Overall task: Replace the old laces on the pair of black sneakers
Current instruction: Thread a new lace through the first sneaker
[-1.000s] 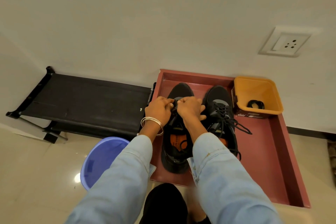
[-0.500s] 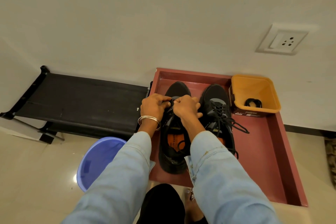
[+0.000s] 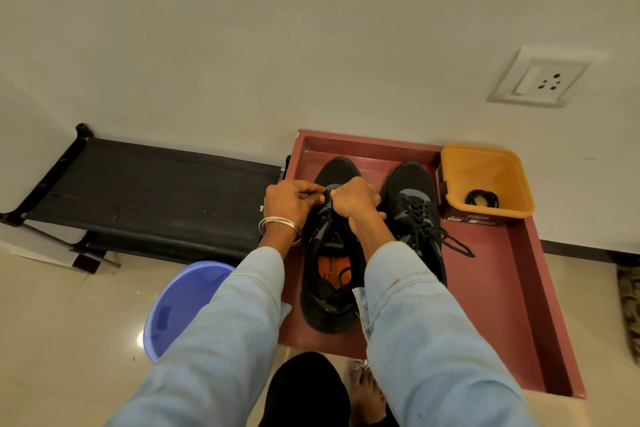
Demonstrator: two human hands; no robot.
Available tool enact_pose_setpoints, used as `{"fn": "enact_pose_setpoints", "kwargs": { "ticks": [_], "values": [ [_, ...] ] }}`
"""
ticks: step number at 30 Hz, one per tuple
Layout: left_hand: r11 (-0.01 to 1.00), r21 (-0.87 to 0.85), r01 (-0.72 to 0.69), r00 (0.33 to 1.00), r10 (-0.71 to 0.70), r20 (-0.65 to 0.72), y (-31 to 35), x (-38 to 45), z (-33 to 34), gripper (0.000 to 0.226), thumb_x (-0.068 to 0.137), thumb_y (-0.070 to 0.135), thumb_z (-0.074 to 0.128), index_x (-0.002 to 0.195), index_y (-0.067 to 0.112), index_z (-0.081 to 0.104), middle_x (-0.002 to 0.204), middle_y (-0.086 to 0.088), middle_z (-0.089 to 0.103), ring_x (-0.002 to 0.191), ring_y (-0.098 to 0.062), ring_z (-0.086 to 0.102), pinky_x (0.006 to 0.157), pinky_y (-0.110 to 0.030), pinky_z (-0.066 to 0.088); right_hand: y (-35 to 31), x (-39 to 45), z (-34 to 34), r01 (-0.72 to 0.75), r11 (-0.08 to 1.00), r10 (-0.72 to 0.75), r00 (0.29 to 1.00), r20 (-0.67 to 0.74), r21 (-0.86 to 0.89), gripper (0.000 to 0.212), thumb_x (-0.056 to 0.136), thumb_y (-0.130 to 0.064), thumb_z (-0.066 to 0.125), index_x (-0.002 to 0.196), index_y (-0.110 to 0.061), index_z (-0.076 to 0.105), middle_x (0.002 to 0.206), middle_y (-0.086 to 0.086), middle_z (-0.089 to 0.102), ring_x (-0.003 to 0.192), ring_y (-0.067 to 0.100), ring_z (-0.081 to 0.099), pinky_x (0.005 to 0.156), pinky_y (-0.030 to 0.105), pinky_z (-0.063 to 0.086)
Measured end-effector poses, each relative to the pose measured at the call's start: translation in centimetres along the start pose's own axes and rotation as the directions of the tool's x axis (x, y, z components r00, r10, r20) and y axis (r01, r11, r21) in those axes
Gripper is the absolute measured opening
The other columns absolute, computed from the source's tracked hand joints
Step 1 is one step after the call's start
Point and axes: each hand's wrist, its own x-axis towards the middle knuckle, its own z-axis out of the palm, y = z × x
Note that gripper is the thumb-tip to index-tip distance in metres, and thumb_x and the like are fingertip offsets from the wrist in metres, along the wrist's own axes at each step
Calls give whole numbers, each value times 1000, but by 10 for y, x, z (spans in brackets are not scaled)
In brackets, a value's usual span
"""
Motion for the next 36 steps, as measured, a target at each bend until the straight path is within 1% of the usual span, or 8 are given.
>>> {"fn": "enact_pose_setpoints", "kwargs": {
  "ticks": [5,11,17,22,29,31,34,36],
  "values": [
    [999,-23,36,998,-37,-57,2,-7,3,18,76,16,77,92,23,76,84,3,74,73,-4,65,80,-19,51,13,-9,6,77,985,-66,995,-78,152,25,95,-27,57,78,-18,71,129,8,40,123,32,35,95,51,34],
    [999,3,34,993,-34,-111,7,-10,8,13,78,13,74,90,17,76,85,-1,73,75,-9,64,78,-18,49,14,-13,7,146,974,-122,982,-143,175,19,94,-19,59,82,-13,72,128,5,40,127,28,32,95,61,30],
    [999,35,-25,999,27,-42,1,-1,8,12,75,10,77,86,15,76,99,-2,68,86,-20,65,84,-36,55,17,-10,4,230,968,-238,968,-83,-96,17,97,-21,52,96,-16,67,125,7,39,122,29,34,88,50,45],
    [998,42,-53,998,51,38,-1,4,5,15,74,11,77,88,17,76,97,0,69,88,-18,65,87,-36,54,6,-9,0,200,955,-219,974,-67,-218,26,96,-27,54,113,-10,62,133,10,37,125,30,34,87,46,43],
    [1000,-22,-9,1000,9,-3,-2,-3,6,16,76,10,75,91,16,76,96,-1,71,89,-17,66,87,-34,54,1,-1,3,161,970,-173,983,-55,-181,31,98,-32,46,113,-9,61,135,10,39,127,30,35,93,48,38],
    [998,-59,11,1000,-13,-28,0,-6,8,16,76,9,75,91,15,76,95,-1,72,90,-17,66,87,-30,53,7,5,6,165,977,-173,984,-51,-131,28,98,-33,47,96,-14,67,130,9,41,124,31,36,91,46,39],
    [995,-95,43,998,-48,-51,2,-8,7,16,75,9,76,91,15,76,92,-1,72,86,-14,67,84,-25,53,20,14,10,221,975,-221,975,-35,-6,48,94,-32,53,47,-27,61,100,10,47,98,29,45,84,39,41],
    [993,-104,60,996,-66,-55,4,-10,7,17,75,10,77,91,16,76,90,-1,73,82,-11,66,82,-21,51,28,20,9,235,969,-237,971,16,71,49,90,-24,55,42,-31,59,95,7,49,92,28,46,81,39,42]
  ]
}}
